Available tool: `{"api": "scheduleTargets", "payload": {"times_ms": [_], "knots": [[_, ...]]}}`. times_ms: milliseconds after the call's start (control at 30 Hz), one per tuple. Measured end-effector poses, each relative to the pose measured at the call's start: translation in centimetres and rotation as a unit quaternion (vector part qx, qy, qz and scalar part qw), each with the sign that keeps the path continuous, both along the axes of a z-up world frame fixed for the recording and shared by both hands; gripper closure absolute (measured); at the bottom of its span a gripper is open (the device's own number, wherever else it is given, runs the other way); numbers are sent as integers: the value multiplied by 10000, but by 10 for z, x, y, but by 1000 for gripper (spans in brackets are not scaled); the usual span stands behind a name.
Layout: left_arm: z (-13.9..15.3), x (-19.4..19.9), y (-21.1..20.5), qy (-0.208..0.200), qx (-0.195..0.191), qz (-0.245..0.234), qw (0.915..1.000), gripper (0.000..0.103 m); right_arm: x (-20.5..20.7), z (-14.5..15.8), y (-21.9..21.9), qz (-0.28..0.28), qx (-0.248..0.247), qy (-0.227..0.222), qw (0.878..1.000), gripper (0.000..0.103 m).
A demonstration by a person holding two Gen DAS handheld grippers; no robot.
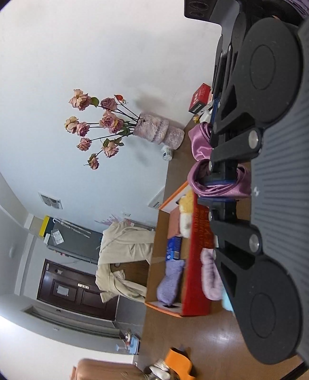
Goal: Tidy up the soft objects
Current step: 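Carry the pink satin scrunchie with both grippers into the box and release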
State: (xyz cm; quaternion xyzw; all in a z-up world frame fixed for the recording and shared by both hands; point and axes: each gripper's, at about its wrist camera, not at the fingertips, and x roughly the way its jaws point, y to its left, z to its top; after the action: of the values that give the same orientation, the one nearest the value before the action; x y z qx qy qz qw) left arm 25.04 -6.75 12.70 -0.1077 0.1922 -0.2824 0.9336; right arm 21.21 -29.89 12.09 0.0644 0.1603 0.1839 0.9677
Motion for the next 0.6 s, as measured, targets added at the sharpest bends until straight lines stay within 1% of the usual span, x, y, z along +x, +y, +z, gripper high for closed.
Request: {"api": "scheduleTargets", "payload": {"times_ms": [100,200,267,333,433,533,600], "knots": [[10,41,-5,48,58,-63,10000,93,35,11,-8,25,46,-26,10000,88],[15,89,-14,102,272,-76,9995,93,84,18,-14,47,140,135,9998,88],[11,125,-20,258,392,-85,9989,93,122,18,-17,73,100,335,9994,88],[0,160,-24,507,456,-42,9977,93,160,13,-21,71,101,608,9981,88],[-25,207,-30,1018,492,-59,9936,93,214,-2,-24,32,31,1049,9945,88],[-49,238,-42,1265,745,-54,9892,93,253,-21,-24,-61,-104,1467,9891,88],[-62,249,-47,1404,844,-42,9865,90,268,-34,-21,-169,-292,1676,9853,85]]}}
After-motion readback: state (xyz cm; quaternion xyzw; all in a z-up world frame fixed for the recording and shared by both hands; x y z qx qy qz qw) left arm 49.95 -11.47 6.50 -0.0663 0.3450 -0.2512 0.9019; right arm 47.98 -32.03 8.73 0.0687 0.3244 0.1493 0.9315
